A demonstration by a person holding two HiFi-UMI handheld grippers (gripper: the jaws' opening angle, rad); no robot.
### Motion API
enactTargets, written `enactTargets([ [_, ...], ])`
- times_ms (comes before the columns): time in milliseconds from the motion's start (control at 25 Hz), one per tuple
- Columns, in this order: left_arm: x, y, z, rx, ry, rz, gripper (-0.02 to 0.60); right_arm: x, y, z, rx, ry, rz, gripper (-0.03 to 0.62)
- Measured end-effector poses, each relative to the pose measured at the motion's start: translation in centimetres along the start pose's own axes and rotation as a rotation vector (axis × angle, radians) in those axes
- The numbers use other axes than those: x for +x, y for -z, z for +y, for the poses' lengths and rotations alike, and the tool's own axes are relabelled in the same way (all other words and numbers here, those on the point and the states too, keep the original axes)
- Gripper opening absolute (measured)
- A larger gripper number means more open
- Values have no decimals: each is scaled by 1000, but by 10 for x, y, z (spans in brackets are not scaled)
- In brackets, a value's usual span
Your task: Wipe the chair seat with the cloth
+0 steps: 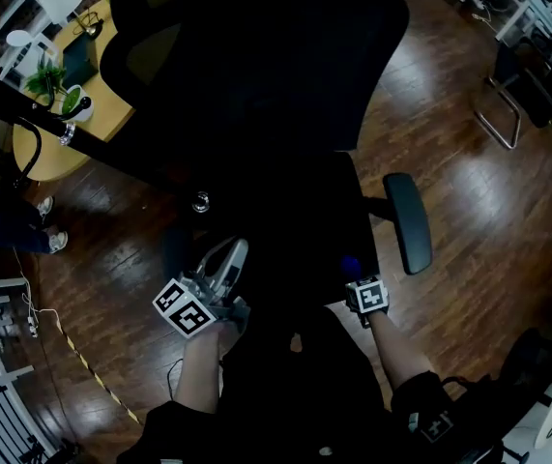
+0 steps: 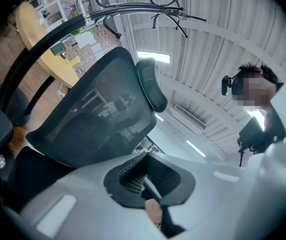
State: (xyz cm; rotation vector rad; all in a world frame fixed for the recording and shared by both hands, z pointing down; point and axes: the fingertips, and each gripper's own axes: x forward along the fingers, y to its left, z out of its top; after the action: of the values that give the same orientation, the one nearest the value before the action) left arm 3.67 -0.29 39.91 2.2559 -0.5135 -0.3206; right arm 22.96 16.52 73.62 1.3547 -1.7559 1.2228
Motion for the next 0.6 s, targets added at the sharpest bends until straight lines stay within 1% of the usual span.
enactTargets([
  [40,-2,-5,-9,5,8,4,-6,-16,-18,5,7,2,-60,35],
  [120,-4,-17,-27,21,27,9,-5,-54,-60,26,17,-35,-198,35],
  [280,-1,-57,-70,44,90,-35,-5,-139,-153,81,-38,-159,-455,35],
  [400,9,-87,-109,97,154,-67,-5,-215,-213,119,-78,-257,-631,37],
  [480,13,-96,-132,130,193,-80,-6,-260,-237,142,-100,-323,-728,35],
  [560,11,-95,-149,163,225,-74,-6,-294,-249,162,-117,-377,-798,36],
  [600,9,-94,-155,177,235,-66,-6,-307,-252,170,-124,-391,-823,36],
])
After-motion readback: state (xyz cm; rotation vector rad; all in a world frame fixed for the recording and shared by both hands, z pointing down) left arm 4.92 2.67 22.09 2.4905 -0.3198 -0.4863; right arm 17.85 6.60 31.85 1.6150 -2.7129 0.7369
